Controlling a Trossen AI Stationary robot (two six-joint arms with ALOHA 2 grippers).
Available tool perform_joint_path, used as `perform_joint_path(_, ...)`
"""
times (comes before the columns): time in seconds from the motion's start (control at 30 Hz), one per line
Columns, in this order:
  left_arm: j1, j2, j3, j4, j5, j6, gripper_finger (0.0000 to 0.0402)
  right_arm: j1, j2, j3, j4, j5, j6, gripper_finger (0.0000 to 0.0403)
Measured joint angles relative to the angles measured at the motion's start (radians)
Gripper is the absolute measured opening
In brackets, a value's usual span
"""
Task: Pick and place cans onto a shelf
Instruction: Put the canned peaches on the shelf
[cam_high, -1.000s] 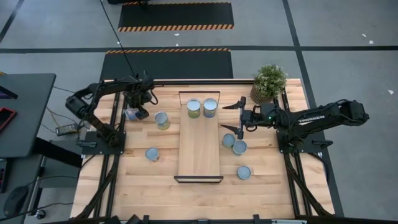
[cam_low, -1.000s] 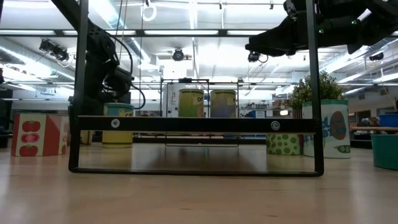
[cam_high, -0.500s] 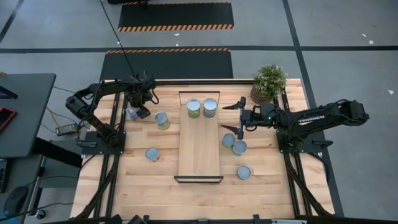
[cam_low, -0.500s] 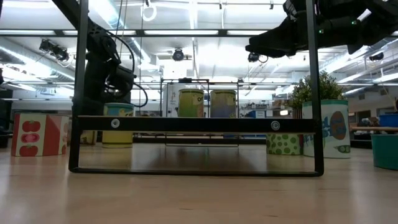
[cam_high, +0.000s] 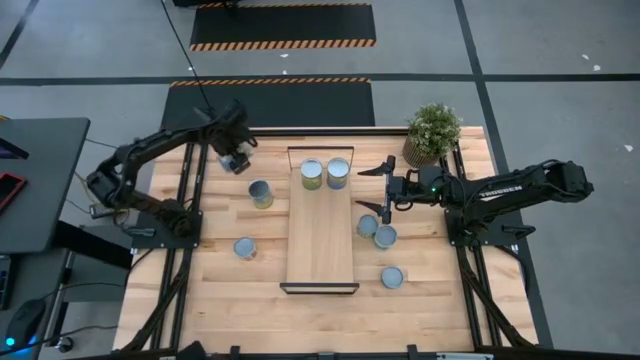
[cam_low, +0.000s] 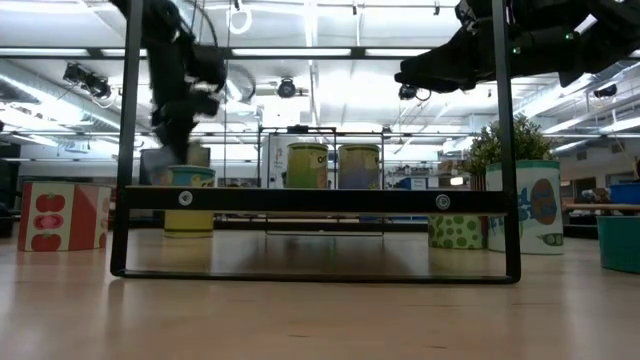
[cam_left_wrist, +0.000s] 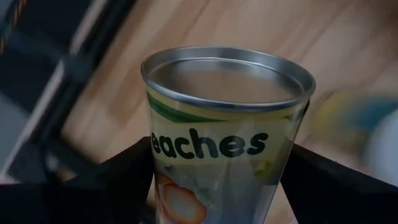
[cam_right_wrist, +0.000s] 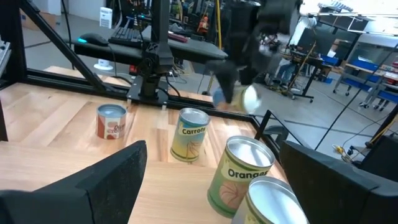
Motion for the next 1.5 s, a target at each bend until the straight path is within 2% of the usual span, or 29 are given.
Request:
perform_joint_path(0.1,-0.062,-0.032,0.038,0.052,0.070,-0.026,0.0307,0.000,-0.001,0.000,-0.019,0.028,-0.010,0.0375)
perform_joint_path(0.27,-0.217,-0.053,0.041,0.142,0.125,-0.076,0.0307,0.000,-0.037,0.000,-0.126,0.182,-0.037,0.0375)
perform_joint_path(0.47,-0.374,-0.051,0.041,0.132,0.135,-0.165,0.0307,0.000,-0.110,0.000,-0.179,0.178,-0.024,0.0375)
perform_joint_path(0.7,-0.525,-0.051,0.041,0.211,0.151,-0.288,0.0307,0.000,-0.120,0.000,-0.188,0.147,-0.011,0.0375)
perform_joint_path(0.8,-0.594,-0.034,0.040,0.318,0.115,-0.343,0.0307,0.000,-0.121,0.000,-0.199,0.148,-0.011,0.0375)
perform_joint_path(0.97,-0.713,0.056,0.040,0.463,-0.016,-0.356,0.0309,0.000,-0.123,0.000,-0.212,0.148,-0.011,0.0375)
perform_joint_path(1.13,-0.813,0.173,0.039,0.606,-0.026,-0.337,0.0310,0.000,-0.124,0.000,-0.232,0.148,-0.005,0.0375)
perform_joint_path(1.27,-0.867,0.232,0.039,0.656,-0.031,-0.337,0.0310,0.000,-0.124,0.000,-0.234,0.148,0.001,0.0375)
perform_joint_path(1.4,-0.902,0.254,0.036,0.666,-0.108,-0.328,0.0309,0.000,-0.124,0.000,-0.236,0.148,0.013,0.0375)
perform_joint_path(1.5,-0.914,0.245,-0.029,0.795,-0.144,-0.311,0.0308,0.000,-0.124,0.000,-0.238,0.145,0.023,0.0375)
